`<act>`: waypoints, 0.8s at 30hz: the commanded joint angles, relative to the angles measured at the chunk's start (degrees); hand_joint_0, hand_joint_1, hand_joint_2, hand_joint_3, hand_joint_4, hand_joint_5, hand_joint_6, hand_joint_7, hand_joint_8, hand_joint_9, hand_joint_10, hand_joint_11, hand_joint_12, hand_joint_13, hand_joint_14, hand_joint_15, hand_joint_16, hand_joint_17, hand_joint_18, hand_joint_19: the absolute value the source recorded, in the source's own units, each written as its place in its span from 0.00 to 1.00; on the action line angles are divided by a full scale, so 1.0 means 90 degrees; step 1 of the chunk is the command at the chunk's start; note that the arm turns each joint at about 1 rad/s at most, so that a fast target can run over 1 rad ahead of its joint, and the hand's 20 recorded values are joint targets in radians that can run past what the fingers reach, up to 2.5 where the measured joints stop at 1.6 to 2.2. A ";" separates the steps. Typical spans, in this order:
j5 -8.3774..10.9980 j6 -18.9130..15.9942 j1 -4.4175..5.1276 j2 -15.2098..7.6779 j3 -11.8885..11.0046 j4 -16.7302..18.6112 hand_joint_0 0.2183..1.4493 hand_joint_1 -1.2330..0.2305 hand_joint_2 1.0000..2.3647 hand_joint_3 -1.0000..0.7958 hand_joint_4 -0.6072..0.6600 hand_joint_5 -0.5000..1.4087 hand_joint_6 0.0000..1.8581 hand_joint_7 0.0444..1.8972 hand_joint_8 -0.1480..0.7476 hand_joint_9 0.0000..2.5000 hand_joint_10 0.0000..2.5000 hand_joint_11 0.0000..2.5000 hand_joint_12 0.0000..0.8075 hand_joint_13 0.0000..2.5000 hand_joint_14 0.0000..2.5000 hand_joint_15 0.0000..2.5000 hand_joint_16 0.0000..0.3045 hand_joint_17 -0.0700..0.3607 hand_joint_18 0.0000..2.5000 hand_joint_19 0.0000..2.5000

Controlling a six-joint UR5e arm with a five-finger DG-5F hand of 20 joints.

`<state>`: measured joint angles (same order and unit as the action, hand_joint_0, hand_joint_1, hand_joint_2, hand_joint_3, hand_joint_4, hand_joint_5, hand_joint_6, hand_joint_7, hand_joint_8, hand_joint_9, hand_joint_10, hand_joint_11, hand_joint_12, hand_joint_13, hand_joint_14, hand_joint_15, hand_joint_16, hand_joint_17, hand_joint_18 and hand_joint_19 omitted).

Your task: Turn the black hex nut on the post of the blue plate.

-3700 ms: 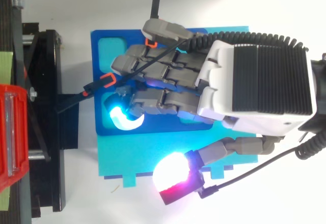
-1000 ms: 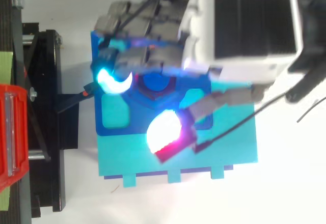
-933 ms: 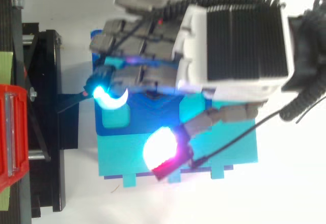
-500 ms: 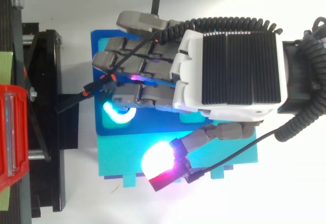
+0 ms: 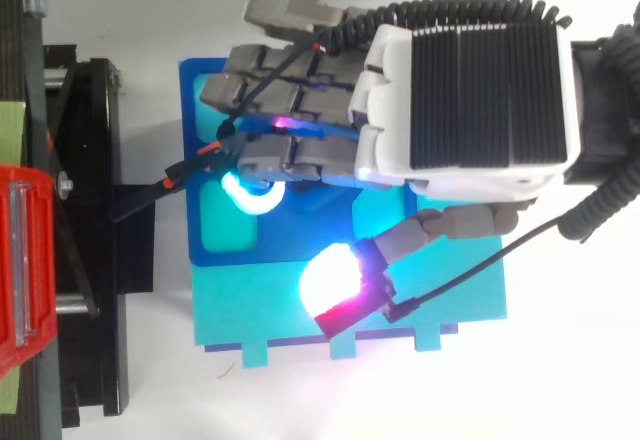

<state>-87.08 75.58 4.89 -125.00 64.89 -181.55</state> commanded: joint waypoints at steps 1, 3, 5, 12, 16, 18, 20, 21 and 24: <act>-0.0149 0.0069 -0.0113 0.0003 -0.0003 -0.0014 0.22 0.62 0.00 0.28 0.62 0.15 0.27 0.52 0.43 0.10 0.00 0.00 0.46 0.10 0.00 0.02 0.20 0.47 0.04 0.04; -0.0247 0.0098 -0.0201 -0.0007 -0.0003 0.0006 0.22 0.62 0.00 0.28 0.63 0.15 0.27 0.52 0.43 0.10 0.00 0.00 0.46 0.10 0.00 0.01 0.20 0.47 0.04 0.04; -0.0354 0.0127 -0.0270 0.0003 -0.0003 0.0006 0.22 0.61 0.00 0.28 0.62 0.15 0.27 0.52 0.43 0.10 0.00 0.00 0.46 0.10 0.00 0.01 0.20 0.47 0.04 0.04; -0.0696 0.0225 -0.0524 -0.0007 -0.0003 -0.0004 0.22 0.61 0.00 0.28 0.63 0.15 0.27 0.52 0.43 0.10 0.00 0.00 0.46 0.11 0.00 0.02 0.20 0.47 0.04 0.04; -0.0950 0.0323 -0.0719 -0.0007 -0.0003 -0.0004 0.22 0.61 0.00 0.28 0.63 0.15 0.27 0.52 0.43 0.10 0.00 0.00 0.46 0.11 0.00 0.02 0.20 0.47 0.04 0.04; -0.1145 0.0342 -0.0836 -0.0007 -0.0003 -0.0004 0.22 0.61 0.00 0.28 0.63 0.15 0.27 0.52 0.43 0.10 0.00 0.00 0.46 0.11 0.00 0.02 0.20 0.47 0.04 0.04; -0.1272 0.0342 -0.0895 0.0003 -0.0003 -0.0014 0.22 0.61 0.00 0.28 0.63 0.15 0.27 0.52 0.43 0.10 0.00 0.00 0.46 0.11 0.00 0.02 0.20 0.47 0.04 0.04; -0.1321 0.0342 -0.0914 -0.0007 -0.0003 -0.0023 0.22 0.61 0.00 0.28 0.63 0.15 0.27 0.52 0.43 0.10 0.00 0.00 0.46 0.11 0.00 0.02 0.20 0.47 0.04 0.04; -0.1458 0.0332 -0.1022 0.0003 -0.0003 -0.0063 0.22 0.61 0.00 0.28 0.63 0.15 0.27 0.52 0.43 0.10 0.00 0.00 0.46 0.11 0.00 0.02 0.20 0.47 0.04 0.04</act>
<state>-98.90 78.59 -3.46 -125.03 64.87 -181.83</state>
